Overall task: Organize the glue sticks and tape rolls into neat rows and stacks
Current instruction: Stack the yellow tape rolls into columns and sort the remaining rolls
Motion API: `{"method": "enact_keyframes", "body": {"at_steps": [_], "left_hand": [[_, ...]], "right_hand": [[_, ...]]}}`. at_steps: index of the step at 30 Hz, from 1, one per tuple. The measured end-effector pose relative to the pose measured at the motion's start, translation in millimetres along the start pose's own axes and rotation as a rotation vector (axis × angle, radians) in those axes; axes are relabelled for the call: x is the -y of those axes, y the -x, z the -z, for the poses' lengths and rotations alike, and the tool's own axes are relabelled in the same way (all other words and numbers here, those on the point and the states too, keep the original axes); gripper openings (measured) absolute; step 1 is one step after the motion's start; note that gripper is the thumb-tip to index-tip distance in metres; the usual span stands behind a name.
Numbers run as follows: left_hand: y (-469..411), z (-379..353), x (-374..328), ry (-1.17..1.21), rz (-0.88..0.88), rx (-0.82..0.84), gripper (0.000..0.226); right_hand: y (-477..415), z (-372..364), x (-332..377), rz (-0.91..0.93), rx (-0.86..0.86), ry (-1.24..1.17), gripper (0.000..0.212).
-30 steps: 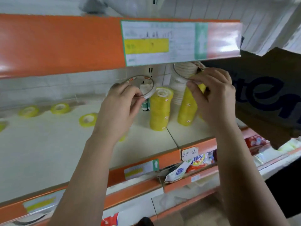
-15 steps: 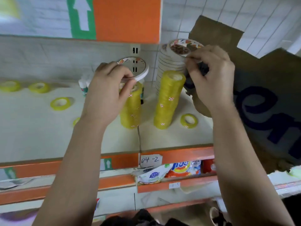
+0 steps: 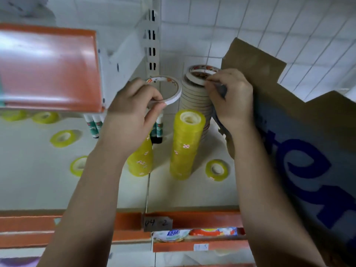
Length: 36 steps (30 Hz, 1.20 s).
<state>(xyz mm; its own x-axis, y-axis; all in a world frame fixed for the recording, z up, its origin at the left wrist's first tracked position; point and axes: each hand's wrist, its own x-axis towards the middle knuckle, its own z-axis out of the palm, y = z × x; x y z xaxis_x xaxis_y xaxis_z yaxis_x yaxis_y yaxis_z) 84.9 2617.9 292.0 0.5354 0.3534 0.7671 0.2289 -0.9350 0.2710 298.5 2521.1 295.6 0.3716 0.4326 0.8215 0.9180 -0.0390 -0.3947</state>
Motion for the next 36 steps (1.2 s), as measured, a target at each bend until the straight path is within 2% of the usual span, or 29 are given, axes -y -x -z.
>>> {"method": "enact_keyframes", "body": {"at_steps": [11, 23, 36], "left_hand": [[-10.0, -4.7, 1.7, -0.017, 0.035, -0.001, 0.011], [-5.4, -4.6, 4.7, -0.028, 0.058, -0.019, 0.014], [-6.5, -6.7, 3.2, -0.010, 0.061, -0.019, 0.015]], "right_hand": [[4.4, -11.4, -13.2, -0.040, 0.032, -0.085, 0.022], [5.3, -17.4, -18.0, 0.009, -0.052, -0.120, 0.017], [3.0, -20.2, -21.7, -0.012, -0.044, -0.141, 0.021]]}}
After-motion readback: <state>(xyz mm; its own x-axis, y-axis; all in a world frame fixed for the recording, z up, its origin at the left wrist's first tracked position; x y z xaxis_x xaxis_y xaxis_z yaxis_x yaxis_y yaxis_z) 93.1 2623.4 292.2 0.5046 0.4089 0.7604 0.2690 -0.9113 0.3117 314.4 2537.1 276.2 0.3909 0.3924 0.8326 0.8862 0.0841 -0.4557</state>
